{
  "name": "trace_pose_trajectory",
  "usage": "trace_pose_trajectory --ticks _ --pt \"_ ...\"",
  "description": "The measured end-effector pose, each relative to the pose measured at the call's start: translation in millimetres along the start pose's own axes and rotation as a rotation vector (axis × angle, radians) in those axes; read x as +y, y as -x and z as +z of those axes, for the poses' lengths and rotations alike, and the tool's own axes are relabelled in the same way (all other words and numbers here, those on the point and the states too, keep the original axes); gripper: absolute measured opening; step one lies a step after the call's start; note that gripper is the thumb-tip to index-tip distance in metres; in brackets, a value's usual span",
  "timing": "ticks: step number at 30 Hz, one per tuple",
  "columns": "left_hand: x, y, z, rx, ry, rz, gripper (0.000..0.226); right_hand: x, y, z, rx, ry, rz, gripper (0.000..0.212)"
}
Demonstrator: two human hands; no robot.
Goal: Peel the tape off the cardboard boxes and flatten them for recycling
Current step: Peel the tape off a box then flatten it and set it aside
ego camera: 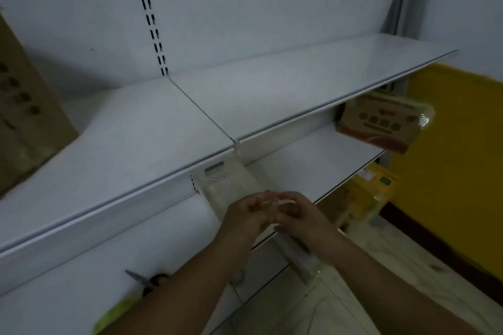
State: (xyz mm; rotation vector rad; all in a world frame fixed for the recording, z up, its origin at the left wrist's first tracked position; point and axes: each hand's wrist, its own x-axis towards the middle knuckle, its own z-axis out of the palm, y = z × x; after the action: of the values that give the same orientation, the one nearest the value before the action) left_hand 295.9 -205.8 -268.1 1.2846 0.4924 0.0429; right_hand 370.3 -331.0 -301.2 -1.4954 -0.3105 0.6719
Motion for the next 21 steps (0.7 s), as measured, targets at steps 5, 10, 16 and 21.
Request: trace_pose_trajectory --ticks 5,10,16,21 --pt "-33 -27 -11 -0.053 0.060 -0.318 0.046 52 -39 -17 -0.056 0.271 -0.032 0.016" --pt "-51 -34 -33 0.002 -0.084 -0.244 0.038 82 -75 -17 -0.091 0.232 -0.020 0.023" --pt "-46 -63 -38 0.233 -0.117 0.003 0.045 69 -131 8 -0.098 0.213 -0.049 0.021" --pt "-62 -81 -101 0.596 -0.293 -0.040 0.040 76 -168 -14 0.123 0.336 -0.101 0.013"
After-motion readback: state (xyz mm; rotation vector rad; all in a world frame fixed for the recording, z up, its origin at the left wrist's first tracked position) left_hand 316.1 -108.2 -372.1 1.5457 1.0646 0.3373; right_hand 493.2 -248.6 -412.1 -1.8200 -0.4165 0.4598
